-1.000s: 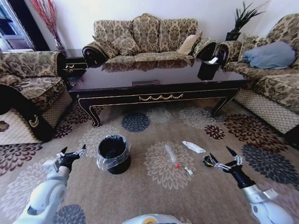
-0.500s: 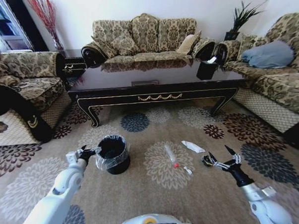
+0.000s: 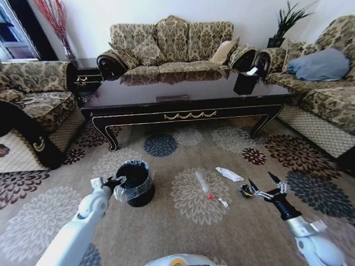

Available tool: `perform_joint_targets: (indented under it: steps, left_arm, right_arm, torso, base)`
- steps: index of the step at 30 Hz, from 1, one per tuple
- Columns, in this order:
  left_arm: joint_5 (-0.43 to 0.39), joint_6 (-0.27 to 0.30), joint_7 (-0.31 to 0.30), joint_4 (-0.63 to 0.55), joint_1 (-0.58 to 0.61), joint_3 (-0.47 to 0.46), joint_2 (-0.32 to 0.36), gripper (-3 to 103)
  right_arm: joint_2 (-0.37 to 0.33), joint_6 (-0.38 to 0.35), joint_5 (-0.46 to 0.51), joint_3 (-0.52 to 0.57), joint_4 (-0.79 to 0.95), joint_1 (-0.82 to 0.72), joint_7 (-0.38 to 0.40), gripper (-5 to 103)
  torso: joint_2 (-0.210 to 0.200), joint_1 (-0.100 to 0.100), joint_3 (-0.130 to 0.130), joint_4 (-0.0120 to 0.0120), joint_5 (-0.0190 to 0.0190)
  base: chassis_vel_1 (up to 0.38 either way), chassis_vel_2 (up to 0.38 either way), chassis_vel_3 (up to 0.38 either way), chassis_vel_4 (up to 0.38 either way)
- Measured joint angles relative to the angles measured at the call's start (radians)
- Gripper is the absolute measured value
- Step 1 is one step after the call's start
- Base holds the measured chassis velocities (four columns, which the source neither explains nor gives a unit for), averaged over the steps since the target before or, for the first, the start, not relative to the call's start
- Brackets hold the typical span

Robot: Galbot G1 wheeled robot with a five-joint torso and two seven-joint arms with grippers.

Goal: Move to the front of the table and pick up the trash from the floor, then place it into the trash bin.

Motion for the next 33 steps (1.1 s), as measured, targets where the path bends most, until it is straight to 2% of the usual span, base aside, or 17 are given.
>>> perform_joint_targets:
  steps: [2,6,9,11,12,15,17,21,28,32,33]
  left_arm:
    - [-0.01,0.008,-0.006,0.0,-0.002,0.002,0.0,78]
    - [-0.068,0.05,-0.034,-0.026,0.021,-0.02,0.009,57]
    - [-0.074,0.057,-0.035,-0.039,0.036,-0.032,0.019,53]
    - [-0.079,0.061,-0.035,-0.055,0.048,-0.042,0.027,42]
    - [-0.079,0.061,-0.035,-0.055,0.048,-0.042,0.027,42]
    - [-0.088,0.064,-0.038,-0.087,0.069,-0.06,0.035,26]
    - [-0.089,0.064,-0.04,-0.097,0.077,-0.066,0.036,26]
    - [-0.132,0.073,-0.049,-0.14,0.113,-0.095,0.041,7]
    - [-0.211,0.091,-0.071,-0.165,0.132,-0.13,0.054,4]
    - [-0.284,0.151,-0.127,-0.224,0.14,-0.153,0.091,4]
    - [-0.284,0.151,-0.127,-0.224,0.14,-0.153,0.091,4]
  right_arm:
    - [-0.002,-0.001,0.0,0.004,0.001,-0.001,0.003,100]
    - [-0.008,0.0,0.001,0.012,-0.013,-0.002,0.024,100]
    - [-0.009,0.0,0.0,0.009,-0.02,0.002,0.037,100]
    - [-0.01,-0.001,-0.003,0.002,-0.023,0.01,0.051,100]
    - [-0.01,-0.001,-0.003,0.002,-0.023,0.01,0.051,100]
    - [-0.012,-0.004,-0.008,-0.006,-0.027,0.022,0.06,100]
    - [-0.013,-0.004,-0.008,-0.007,-0.029,0.023,0.061,100]
    - [-0.019,-0.004,-0.009,-0.006,-0.046,0.024,0.061,100]
    - [-0.034,-0.002,-0.012,-0.003,-0.082,0.023,0.084,100]
    - [-0.074,-0.018,-0.041,-0.013,-0.132,0.032,0.134,100]
    - [-0.074,-0.018,-0.041,-0.013,-0.132,0.032,0.134,100]
  torso:
    - [0.0,0.0,0.0,0.0001,0.0]
    - [0.0,0.0,0.0,-0.0003,-0.0001]
    - [0.0,0.0,0.0,-0.0006,-0.0006]
    - [0.0,0.0,0.0,-0.0007,-0.0006]
    - [0.0,0.0,0.0,-0.0007,-0.0006]
    - [0.0,0.0,0.0,-0.0004,-0.0004]
    - [0.0,0.0,0.0,-0.0004,-0.0006]
    - [0.0,0.0,0.0,-0.0005,-0.0005]
    - [0.0,0.0,0.0,-0.0005,-0.0003]
    - [0.0,0.0,0.0,-0.0003,-0.0004]
    - [0.0,0.0,0.0,-0.0003,-0.0004]
  base:
    - [0.0,0.0,0.0,0.0]
    - [0.0,0.0,0.0,0.0]
    - [0.0,0.0,0.0,0.0]
    - [0.0,0.0,0.0,0.0]
    - [0.0,0.0,0.0,0.0]
    - [0.0,0.0,0.0,0.0]
    - [0.0,0.0,0.0,0.0]
    - [0.0,0.0,0.0,0.0]
    - [0.0,0.0,0.0,0.0]
    - [0.0,0.0,0.0,0.0]
    - [0.0,0.0,0.0,0.0]
